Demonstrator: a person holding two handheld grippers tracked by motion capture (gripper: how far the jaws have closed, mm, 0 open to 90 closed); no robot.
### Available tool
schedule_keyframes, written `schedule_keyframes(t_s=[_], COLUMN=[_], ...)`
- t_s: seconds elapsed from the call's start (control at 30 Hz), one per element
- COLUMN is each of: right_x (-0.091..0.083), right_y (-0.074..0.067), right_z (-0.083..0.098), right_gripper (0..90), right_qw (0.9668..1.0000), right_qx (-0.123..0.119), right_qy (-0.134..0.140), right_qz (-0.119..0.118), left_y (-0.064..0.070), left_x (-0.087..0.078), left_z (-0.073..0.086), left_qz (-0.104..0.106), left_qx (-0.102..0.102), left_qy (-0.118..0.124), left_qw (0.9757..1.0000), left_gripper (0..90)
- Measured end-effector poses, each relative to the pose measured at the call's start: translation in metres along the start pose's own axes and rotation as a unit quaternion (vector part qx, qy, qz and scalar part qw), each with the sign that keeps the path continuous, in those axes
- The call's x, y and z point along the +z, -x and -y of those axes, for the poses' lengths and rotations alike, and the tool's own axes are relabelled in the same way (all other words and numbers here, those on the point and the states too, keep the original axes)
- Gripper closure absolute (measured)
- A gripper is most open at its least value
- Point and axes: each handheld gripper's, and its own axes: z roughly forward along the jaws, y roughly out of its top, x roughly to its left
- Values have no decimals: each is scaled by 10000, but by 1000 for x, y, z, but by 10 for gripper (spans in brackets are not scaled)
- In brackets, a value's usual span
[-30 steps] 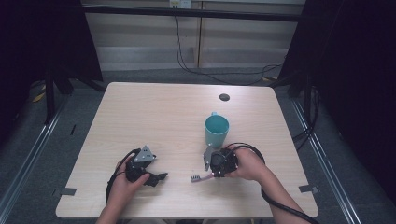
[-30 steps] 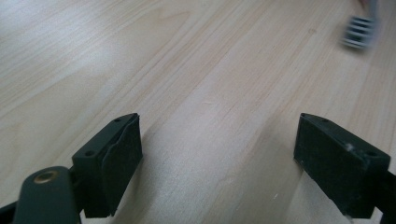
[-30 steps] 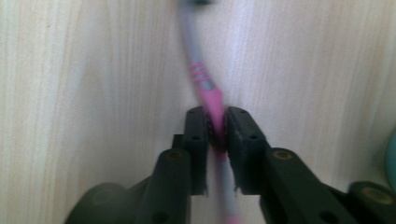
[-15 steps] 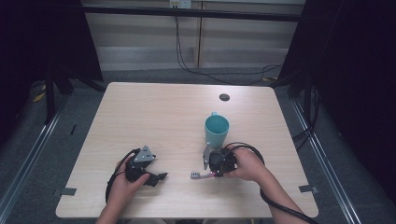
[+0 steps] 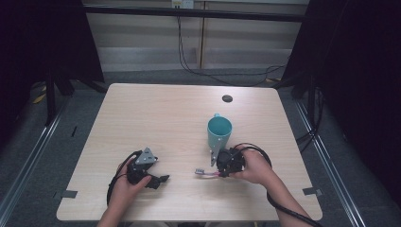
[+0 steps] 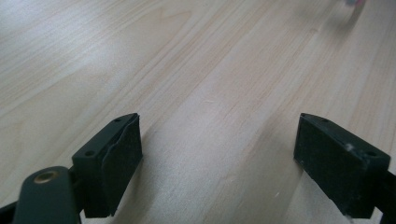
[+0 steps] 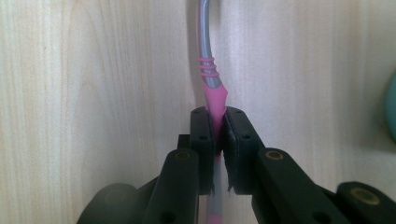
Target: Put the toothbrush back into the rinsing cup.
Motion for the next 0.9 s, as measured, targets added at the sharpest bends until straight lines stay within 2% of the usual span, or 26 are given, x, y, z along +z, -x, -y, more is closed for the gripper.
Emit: schedule_keyframes(t_s=[0.07,0.2,0.23,0.27,0.3,0.43,0.47,0.63,0.77,0.9], right_x=[-4,-12,-12,-14,-16,-23,-25,-32,-39,-45], right_y=[0,3,3,2,4,6,6,7,8,10], right_z=[3,9,9,10,12,17,18,25,32,39], right_gripper=[830,831,831,831,832,832,832,832,832,832], right_qw=[9999,9990,9990,9984,9980,9956,9951,9928,9889,9836], right_qx=[133,281,281,389,351,512,544,647,753,921], right_qy=[48,346,346,414,531,783,829,1010,1268,1548], right_qz=[-37,3,3,4,24,4,65,71,159,105], left_y=[0,0,0,0,0,0,0,0,0,0], left_x=[0,0,0,0,0,0,0,0,0,0], left_z=[0,0,0,0,0,0,0,0,0,0], left_qz=[-2,-4,-4,-4,-3,-3,-3,-4,-5,-5], left_qx=[-2,-2,-3,-1,-2,-4,-3,-7,-7,-8], left_qy=[1,2,3,1,-1,3,3,5,4,6], left_qw=[10000,10000,10000,10000,10000,10000,10000,10000,10000,10000], left_gripper=[150,150,150,150,150,150,150,150,150,150])
